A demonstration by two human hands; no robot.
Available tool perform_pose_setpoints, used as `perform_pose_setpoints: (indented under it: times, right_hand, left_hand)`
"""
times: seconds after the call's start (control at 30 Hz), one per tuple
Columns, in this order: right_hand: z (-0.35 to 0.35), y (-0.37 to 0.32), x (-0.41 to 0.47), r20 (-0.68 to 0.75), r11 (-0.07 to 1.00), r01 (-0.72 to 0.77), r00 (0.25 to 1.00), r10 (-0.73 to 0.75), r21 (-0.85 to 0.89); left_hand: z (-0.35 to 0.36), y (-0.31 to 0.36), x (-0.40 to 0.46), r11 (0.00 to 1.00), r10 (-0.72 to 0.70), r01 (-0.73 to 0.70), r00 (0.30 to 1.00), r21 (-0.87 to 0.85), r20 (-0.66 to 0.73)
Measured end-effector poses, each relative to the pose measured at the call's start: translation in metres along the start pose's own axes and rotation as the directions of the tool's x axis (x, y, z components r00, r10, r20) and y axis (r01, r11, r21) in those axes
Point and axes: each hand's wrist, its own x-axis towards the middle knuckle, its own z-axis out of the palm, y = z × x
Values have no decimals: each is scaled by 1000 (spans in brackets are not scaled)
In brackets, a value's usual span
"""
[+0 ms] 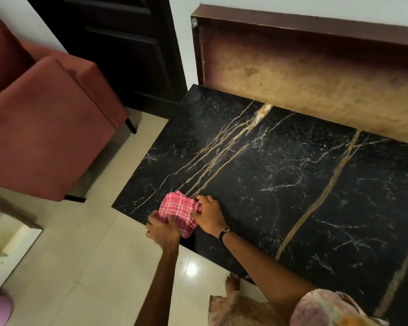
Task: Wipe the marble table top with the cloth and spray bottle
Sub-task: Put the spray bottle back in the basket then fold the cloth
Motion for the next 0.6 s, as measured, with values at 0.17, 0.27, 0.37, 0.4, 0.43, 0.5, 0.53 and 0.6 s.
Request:
perform_pose_setpoints:
  times: [0.17,0.27,0.37,0.4,0.43,0.5,0.53,0.6]
  right_hand:
    - [1,3,8,50,999,-36,998,34,37]
    - [-5,11,5,73,993,-31,997,23,112]
    - [-18,23,-7,85,970,-46,996,26,239]
    - [-26,26,-13,92,957,-51,995,25,286]
    - [-35,29,-19,96,942,-53,995,22,332]
    - [-56,41,-33,94,905,-49,996,10,423]
    - [-67,48,-40,92,883,-45,996,2,467]
    - [-90,64,-54,79,836,-45,997,2,547]
  left_hand:
    - [0,-4,15,999,-23,22,999,30,33]
    - [1,-5,15,1000,21,-22,997,18,75]
    - [-2,7,-3,993,111,-106,988,-54,110]
    - [-4,14,-13,986,148,-136,981,-95,129]
    - [-5,19,-22,976,188,-168,970,-137,152]
    - [-7,30,-41,948,275,-224,935,-228,226]
    - [-7,36,-51,937,294,-217,913,-274,282]
    - [-7,50,-71,921,279,-111,856,-373,435]
